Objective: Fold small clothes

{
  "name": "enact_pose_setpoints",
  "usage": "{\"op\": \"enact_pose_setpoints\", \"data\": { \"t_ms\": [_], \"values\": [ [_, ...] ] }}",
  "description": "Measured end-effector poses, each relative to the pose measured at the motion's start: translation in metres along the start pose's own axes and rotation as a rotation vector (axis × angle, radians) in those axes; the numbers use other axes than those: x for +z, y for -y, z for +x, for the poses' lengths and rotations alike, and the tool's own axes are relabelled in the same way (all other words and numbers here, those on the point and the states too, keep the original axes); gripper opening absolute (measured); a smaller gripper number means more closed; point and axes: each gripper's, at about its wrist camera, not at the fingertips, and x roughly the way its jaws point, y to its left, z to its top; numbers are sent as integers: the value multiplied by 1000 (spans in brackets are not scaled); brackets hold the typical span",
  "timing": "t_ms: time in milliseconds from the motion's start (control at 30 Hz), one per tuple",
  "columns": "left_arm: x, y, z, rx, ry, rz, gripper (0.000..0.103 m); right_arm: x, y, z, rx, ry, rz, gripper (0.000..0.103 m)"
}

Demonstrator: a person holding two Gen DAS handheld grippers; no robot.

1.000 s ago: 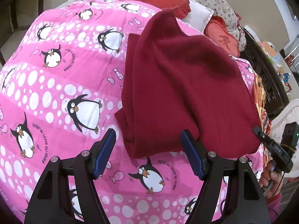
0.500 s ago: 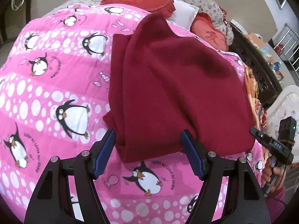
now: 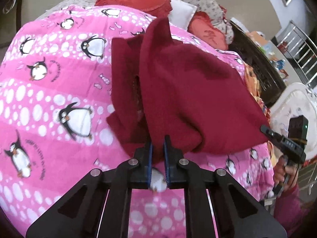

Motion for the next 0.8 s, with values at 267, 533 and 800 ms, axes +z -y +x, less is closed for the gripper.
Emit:
{"op": "enact_pose_setpoints", "data": {
  "t_ms": [267, 533, 800],
  "values": [
    [-26, -28, 13, -7, -39, -106, 7, -17, 34, 29, -41, -84, 120, 6],
    [-2, 2, -25, 97, 45, -11, 14, 22, -1, -2, -90, 22, 0, 25],
    [63, 39, 6, 124, 141, 36, 60, 84, -38, 63, -84, 32, -101, 29]
  ]
}}
